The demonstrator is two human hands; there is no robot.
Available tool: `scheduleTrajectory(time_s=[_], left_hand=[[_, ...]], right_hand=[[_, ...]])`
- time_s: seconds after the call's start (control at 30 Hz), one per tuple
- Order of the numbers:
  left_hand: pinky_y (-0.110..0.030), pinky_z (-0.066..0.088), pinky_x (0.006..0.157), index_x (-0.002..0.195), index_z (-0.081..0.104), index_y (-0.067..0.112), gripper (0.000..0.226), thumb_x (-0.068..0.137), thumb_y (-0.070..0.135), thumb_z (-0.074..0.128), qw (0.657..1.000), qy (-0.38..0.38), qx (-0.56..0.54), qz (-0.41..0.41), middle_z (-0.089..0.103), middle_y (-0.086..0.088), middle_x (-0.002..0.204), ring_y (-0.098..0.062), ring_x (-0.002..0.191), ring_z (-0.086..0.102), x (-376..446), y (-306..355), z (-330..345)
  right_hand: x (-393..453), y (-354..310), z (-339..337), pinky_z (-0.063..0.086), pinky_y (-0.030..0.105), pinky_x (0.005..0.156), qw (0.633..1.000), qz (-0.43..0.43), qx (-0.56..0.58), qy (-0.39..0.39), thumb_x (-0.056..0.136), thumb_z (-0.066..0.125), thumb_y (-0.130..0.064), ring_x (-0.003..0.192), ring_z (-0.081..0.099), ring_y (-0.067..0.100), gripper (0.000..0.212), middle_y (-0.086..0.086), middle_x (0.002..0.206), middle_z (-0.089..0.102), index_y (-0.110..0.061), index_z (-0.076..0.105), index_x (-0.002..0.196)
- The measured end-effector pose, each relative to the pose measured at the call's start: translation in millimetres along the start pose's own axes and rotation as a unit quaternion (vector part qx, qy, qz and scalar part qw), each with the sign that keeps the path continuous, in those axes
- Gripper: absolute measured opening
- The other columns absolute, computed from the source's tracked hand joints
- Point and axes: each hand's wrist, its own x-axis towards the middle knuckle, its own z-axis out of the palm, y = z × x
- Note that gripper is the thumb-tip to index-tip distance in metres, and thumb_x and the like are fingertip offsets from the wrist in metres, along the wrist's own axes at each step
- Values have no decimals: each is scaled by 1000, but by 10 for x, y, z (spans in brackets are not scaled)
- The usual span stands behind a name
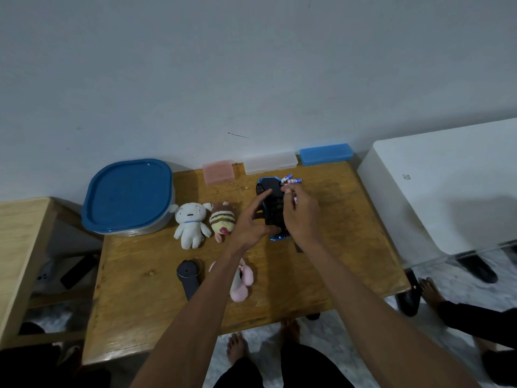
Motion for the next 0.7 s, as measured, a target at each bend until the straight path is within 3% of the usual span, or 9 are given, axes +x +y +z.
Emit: scheduleTrajectory(time_s=[0.1, 0.2, 0.27, 0.47, 0.57, 0.7], left_hand=[[-35, 59, 88, 144, 44, 44, 98, 71, -9, 81, 999, -17, -15, -35, 48, -3, 147, -22, 129, 52, 34, -64, -60], [-35, 59, 87, 147, 41, 37, 100, 70, -14, 79, 996, -45, -24, -74, 47, -6, 146, -27, 129, 52, 70, -157, -94], [-34, 60, 86, 147, 40, 36, 101, 70, -17, 77, 993, -56, -27, -100, 45, -11, 147, -30, 129, 51, 104, -226, -93], [-41, 55, 98, 150, 36, 41, 106, 71, -15, 79, 985, -76, 8, -157, 37, -10, 154, -33, 138, 43, 216, -408, -34], [-50, 46, 108, 149, 33, 43, 106, 71, -10, 81, 982, -69, 55, -166, 32, -8, 158, -30, 143, 36, 227, -434, 9], [-39, 45, 107, 158, 20, 37, 108, 77, 0, 81, 970, -72, 167, -161, 26, -4, 162, -28, 145, 34, 212, -394, 67]], right_hand=[[44, 133, -57, 40, 22, 56, 1000, 10, -19, 5, 105, 44, -35, 66, 57, 9, 29, -3, 78, 62, -14, 63, 97], [72, 321, -98, 51, 32, 53, 999, 41, -2, -12, 103, 46, -42, 61, 61, 12, 31, -4, 71, 60, -18, 60, 89], [90, 435, -117, 56, 39, 56, 998, 56, 15, -30, 102, 49, -43, 63, 65, 17, 28, -2, 71, 62, -20, 62, 93], [173, 699, -143, 50, 26, 81, 997, 43, 23, -56, 100, 56, -23, 97, 62, 10, 17, -3, 106, 68, -16, 66, 113], [244, 780, -156, 49, 25, 80, 997, 45, 11, -60, 101, 55, -24, 96, 62, 10, 19, -3, 106, 68, -16, 66, 114], [421, 925, -174, 54, 28, 71, 996, 48, -44, -56, 102, 52, -34, 84, 62, 9, 23, -4, 95, 68, -20, 67, 113]])
